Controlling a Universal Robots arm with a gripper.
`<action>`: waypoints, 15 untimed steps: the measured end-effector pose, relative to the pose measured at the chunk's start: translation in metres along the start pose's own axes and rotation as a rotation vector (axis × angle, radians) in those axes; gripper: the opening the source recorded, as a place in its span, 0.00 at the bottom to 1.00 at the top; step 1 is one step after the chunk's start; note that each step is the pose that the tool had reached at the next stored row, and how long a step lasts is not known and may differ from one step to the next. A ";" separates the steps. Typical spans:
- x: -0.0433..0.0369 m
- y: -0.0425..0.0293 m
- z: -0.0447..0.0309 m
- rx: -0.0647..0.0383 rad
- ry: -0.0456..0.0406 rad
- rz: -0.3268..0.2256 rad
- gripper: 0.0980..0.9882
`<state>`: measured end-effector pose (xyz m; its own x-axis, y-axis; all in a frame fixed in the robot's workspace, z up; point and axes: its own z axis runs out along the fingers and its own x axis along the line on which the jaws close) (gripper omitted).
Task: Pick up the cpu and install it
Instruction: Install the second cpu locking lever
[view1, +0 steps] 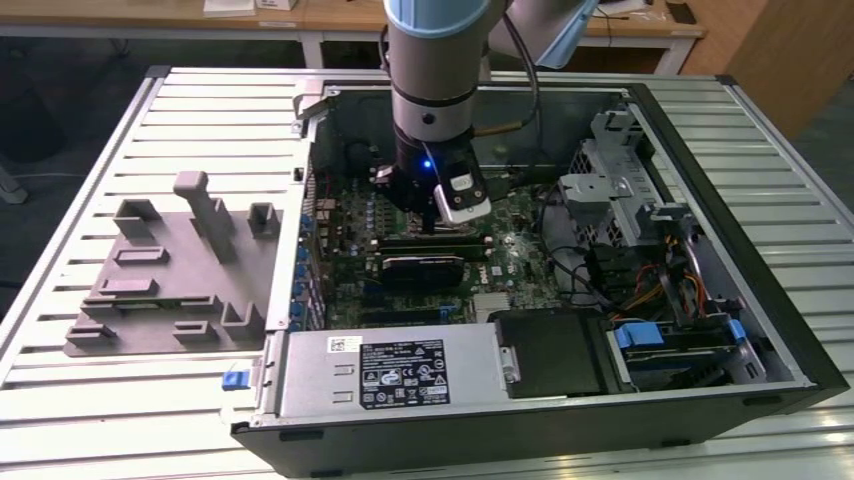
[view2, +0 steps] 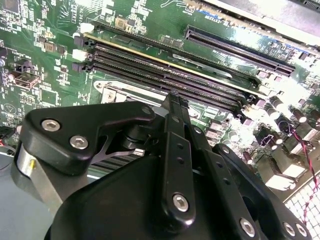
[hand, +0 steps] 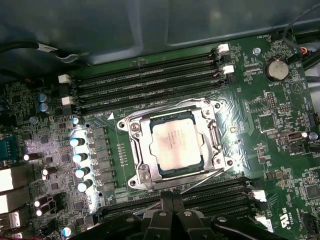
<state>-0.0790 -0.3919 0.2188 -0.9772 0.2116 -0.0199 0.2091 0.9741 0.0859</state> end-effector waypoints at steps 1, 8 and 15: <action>0.0000 0.0000 0.0000 0.000 0.0000 0.000 0.01; 0.0000 -0.0036 0.0006 -0.007 0.0014 -0.001 0.01; 0.0026 -0.0117 0.0009 -0.035 0.0078 -0.002 0.01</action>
<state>-0.0839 -0.4027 0.2168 -0.9780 0.2084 -0.0124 0.2054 0.9712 0.1208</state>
